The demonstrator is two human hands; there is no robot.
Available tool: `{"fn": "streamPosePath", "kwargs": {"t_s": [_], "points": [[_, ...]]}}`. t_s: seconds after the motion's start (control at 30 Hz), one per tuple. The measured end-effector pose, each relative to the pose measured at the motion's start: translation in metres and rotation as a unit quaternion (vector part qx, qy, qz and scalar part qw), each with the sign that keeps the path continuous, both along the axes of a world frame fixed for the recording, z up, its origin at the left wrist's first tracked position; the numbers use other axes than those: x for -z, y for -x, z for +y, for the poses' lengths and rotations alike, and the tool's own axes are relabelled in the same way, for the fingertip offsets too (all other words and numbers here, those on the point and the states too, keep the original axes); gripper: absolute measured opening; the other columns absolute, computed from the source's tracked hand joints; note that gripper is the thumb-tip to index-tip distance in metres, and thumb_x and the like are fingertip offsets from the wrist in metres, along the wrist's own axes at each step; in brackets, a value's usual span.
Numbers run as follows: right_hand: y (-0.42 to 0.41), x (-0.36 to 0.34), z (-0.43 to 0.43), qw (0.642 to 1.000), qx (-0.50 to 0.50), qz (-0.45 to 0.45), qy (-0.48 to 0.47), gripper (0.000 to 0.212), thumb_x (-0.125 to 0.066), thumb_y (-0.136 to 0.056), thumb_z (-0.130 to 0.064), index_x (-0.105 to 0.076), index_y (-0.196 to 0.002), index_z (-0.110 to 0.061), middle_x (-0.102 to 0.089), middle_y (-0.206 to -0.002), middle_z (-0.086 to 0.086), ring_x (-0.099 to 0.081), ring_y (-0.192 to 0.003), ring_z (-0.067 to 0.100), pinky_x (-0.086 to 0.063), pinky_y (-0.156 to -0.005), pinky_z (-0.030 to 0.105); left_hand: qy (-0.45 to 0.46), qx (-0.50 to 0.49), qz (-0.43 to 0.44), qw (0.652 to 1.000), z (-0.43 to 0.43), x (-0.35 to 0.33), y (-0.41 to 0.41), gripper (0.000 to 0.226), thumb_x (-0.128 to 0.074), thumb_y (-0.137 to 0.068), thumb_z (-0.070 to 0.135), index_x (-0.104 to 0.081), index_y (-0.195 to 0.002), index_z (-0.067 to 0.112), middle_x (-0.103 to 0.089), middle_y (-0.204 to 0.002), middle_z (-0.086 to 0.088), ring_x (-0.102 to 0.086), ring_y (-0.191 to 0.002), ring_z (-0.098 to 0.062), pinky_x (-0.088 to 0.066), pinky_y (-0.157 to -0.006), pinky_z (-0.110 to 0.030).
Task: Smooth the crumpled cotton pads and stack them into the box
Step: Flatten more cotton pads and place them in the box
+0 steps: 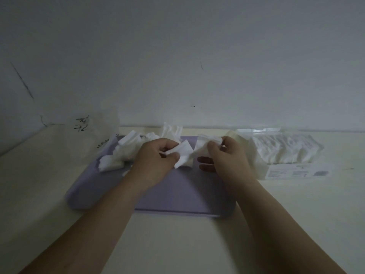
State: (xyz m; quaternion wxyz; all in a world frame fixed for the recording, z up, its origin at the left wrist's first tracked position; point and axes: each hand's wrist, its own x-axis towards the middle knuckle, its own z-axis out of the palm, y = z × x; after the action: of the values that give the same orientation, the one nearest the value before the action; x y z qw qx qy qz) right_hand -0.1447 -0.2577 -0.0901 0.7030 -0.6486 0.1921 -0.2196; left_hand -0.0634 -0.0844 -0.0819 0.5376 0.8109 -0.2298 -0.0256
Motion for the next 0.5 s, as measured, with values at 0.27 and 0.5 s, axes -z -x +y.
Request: {"fn": "streamPosePath", "kwargs": {"t_s": [0.27, 0.5], "points": [[0.004, 0.005, 0.005, 1.000, -0.015, -0.017, 0.021, 0.013, -0.060, -0.104, -0.016, -0.070, -0.107, -0.009, -0.078, -0.099, 0.013, -0.080, -0.084, 0.029, -0.066, -0.074, 0.043, 0.204, 0.018, 0.167, 0.964, 0.007, 0.010, 0.013, 0.027, -0.073, -0.090, 0.000, -0.074, -0.104, 0.023, -0.080, -0.098, 0.004, -0.073, -0.094, -0.015, -0.059, -0.073, -0.026], [0.008, 0.007, 0.009, 0.992, -0.124, -0.016, 0.006, 0.017, -0.065, -0.097, 0.000, -0.079, -0.107, -0.003, -0.078, -0.102, 0.023, -0.074, -0.094, 0.030, -0.061, -0.088, 0.046, 0.241, 0.085, 0.182, 0.949, 0.008, 0.011, 0.024, 0.024, -0.077, -0.085, -0.001, -0.074, -0.105, 0.011, -0.080, -0.102, -0.013, -0.074, -0.091, -0.019, -0.061, -0.083, -0.030]]}}
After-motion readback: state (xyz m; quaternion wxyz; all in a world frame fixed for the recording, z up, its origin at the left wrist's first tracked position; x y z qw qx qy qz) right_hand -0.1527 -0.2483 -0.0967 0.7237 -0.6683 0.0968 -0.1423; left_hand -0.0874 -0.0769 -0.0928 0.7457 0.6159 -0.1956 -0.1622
